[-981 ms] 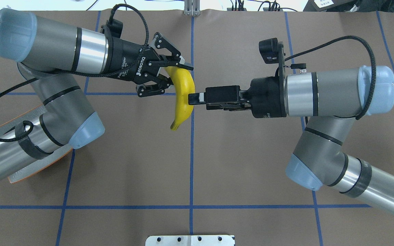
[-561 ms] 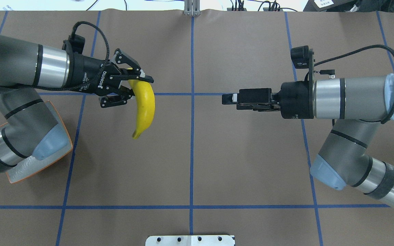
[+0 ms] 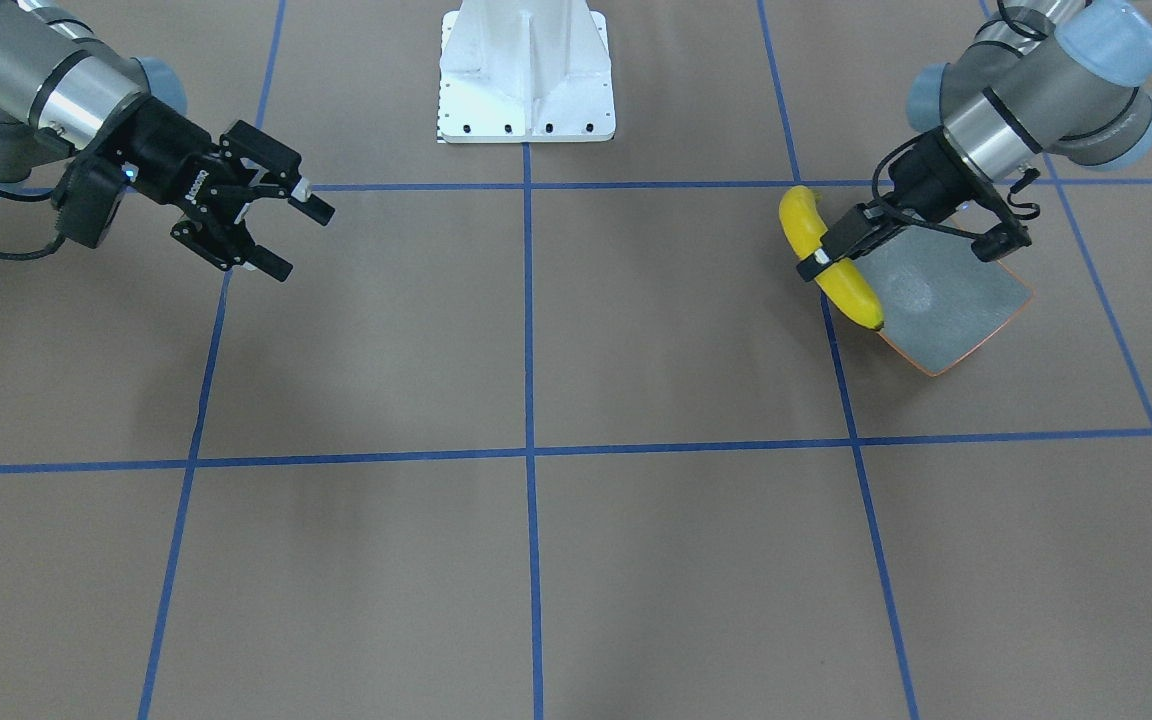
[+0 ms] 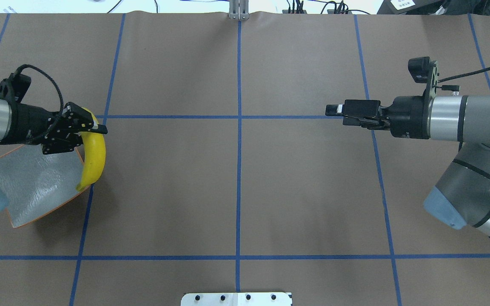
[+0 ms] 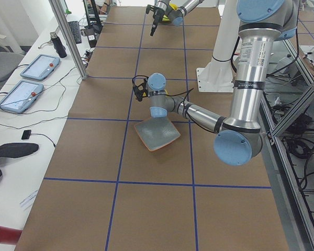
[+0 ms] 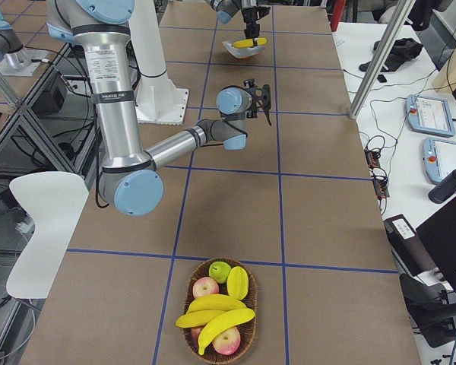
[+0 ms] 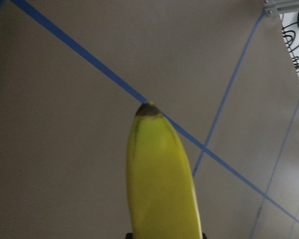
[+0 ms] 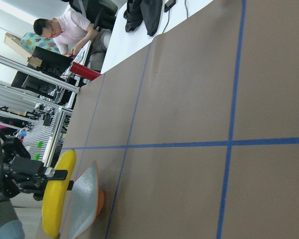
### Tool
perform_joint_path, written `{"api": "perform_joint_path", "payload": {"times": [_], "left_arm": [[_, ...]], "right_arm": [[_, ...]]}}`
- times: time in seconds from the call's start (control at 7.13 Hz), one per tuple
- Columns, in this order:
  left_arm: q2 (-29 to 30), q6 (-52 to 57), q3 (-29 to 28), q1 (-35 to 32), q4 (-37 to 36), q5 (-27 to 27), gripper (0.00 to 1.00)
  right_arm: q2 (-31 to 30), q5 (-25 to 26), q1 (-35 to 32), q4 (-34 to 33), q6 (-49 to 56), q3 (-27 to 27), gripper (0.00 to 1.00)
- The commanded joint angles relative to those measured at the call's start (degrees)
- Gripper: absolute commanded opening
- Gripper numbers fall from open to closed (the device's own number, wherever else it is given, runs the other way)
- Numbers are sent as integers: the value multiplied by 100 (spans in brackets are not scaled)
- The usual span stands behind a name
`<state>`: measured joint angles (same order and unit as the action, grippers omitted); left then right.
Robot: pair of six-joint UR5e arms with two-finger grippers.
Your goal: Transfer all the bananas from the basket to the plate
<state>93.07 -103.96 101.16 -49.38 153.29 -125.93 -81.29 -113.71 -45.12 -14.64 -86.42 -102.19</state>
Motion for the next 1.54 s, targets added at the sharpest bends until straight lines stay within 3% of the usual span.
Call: {"api": "perform_joint_path", "payload": {"times": [0.0, 0.56, 1.4], "left_arm": [[-944, 925, 0, -63, -44, 50, 0], [-1115, 1361, -9, -141, -1115, 103, 0], [-1176, 1352, -70, -282, -1547, 94, 0]], "right_arm": [[-167, 6, -242, -12, 2, 172, 100], [-220, 103, -243, -30, -7, 173, 100], [-238, 173, -243, -30, -24, 181, 100]]}}
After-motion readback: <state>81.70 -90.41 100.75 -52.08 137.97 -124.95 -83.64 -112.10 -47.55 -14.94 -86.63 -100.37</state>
